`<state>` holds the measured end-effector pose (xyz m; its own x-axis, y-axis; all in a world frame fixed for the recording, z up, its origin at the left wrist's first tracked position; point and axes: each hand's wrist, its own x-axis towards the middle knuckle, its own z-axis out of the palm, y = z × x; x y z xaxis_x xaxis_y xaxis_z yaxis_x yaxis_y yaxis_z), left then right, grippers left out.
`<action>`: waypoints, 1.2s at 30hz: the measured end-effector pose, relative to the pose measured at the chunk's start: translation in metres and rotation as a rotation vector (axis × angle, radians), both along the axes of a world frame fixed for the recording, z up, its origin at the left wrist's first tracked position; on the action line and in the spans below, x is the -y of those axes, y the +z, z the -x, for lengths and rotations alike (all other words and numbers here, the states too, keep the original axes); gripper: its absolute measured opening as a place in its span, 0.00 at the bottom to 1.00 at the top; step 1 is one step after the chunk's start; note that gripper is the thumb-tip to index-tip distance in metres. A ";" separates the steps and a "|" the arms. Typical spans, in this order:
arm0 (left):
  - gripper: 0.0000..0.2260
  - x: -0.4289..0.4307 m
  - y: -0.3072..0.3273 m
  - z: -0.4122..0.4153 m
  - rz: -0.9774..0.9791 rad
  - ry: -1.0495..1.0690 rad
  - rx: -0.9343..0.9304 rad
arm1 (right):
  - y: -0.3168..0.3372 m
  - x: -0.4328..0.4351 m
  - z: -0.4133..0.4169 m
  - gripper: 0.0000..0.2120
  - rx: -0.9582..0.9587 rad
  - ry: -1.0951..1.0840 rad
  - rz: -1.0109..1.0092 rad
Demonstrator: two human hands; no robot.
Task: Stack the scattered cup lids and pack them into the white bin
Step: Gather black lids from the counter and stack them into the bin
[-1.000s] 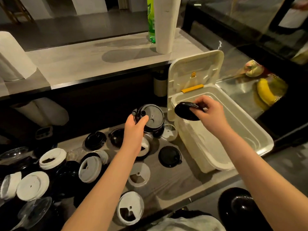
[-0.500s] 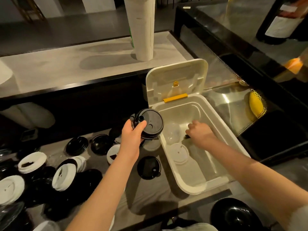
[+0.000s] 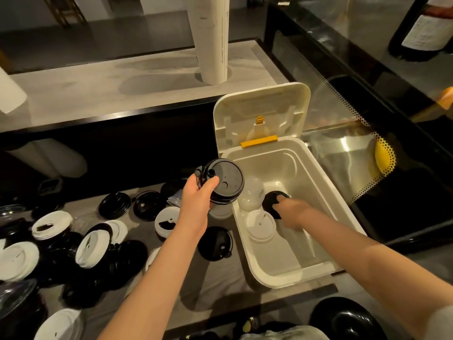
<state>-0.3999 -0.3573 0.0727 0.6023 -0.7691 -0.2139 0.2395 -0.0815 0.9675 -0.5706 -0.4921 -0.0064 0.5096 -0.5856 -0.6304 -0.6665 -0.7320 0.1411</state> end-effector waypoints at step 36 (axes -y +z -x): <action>0.29 0.009 -0.028 0.011 -0.466 -0.548 1.256 | 0.017 -0.002 0.017 0.16 0.078 -0.084 -0.170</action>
